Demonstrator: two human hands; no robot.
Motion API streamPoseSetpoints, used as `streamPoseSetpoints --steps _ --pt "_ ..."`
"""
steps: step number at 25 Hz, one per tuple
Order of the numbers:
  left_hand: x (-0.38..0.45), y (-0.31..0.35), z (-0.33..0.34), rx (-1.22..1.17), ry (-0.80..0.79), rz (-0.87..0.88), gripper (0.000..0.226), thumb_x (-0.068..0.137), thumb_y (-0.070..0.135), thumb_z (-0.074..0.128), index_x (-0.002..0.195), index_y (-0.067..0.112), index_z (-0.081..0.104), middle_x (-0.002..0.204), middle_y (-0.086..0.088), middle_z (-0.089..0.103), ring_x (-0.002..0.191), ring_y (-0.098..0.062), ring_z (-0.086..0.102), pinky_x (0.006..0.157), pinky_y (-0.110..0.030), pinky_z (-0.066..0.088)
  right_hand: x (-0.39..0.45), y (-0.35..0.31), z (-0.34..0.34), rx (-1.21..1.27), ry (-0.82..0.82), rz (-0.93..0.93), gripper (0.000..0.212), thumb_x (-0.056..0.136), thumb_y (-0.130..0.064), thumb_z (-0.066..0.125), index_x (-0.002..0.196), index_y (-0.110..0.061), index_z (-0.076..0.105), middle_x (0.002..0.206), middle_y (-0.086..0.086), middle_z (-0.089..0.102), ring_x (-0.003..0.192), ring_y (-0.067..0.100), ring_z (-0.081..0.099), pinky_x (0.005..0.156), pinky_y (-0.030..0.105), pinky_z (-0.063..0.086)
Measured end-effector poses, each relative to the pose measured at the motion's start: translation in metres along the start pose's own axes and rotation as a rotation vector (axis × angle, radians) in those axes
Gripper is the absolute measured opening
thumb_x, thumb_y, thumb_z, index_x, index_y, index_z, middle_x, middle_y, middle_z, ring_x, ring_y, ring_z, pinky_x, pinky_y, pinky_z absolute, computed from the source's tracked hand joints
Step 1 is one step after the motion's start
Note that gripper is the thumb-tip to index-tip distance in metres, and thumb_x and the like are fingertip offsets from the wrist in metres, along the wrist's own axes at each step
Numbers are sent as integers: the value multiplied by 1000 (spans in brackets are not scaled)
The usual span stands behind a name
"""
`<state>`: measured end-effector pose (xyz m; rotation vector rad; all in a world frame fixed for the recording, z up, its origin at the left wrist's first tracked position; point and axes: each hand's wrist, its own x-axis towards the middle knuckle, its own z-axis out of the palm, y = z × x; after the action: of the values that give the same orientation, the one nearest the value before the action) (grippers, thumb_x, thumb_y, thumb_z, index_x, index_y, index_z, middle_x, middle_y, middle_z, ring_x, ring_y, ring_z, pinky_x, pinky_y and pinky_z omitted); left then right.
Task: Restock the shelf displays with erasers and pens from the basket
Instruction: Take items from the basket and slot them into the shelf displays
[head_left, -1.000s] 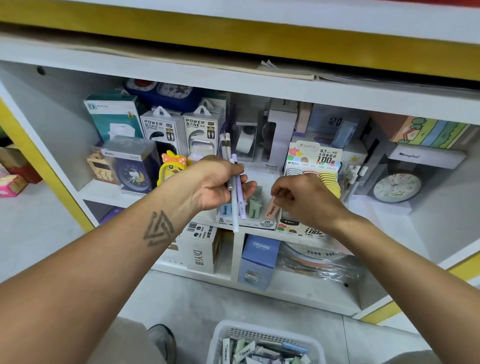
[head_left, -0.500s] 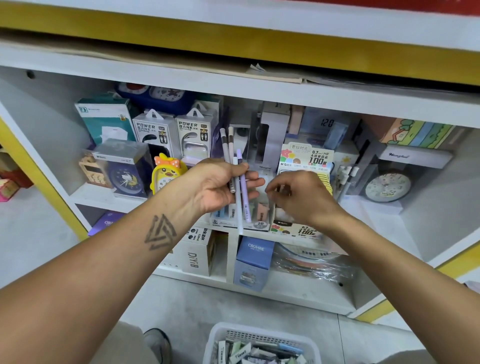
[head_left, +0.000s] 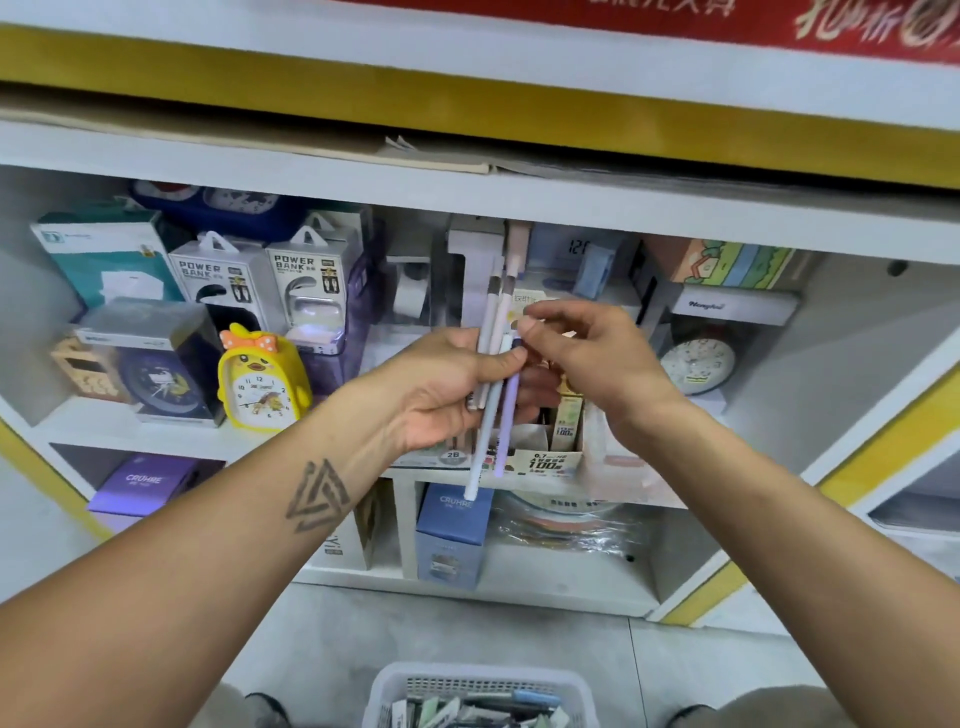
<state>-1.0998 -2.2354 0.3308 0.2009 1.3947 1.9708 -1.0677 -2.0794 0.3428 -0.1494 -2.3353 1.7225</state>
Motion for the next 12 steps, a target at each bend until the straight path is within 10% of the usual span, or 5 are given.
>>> streamPoseSetpoints --steps 7,12 --pt "19 -5 18 -41 22 13 27 97 5 53 118 -10 58 103 -28 70 87 -34 72 73 -42 61 8 1 -76 168 211 12 9 94 -2 63 88 -5 69 65 4 69 55 15 60 59 30 54" --pt "31 -9 30 -4 109 4 31 95 2 54 121 -13 57 74 -16 65 55 -16 53 48 -21 44 8 23 -116 -367 364 -218 6 93 -8 67 98 -12 64 73 4 70 63 18 68 70 33 59"
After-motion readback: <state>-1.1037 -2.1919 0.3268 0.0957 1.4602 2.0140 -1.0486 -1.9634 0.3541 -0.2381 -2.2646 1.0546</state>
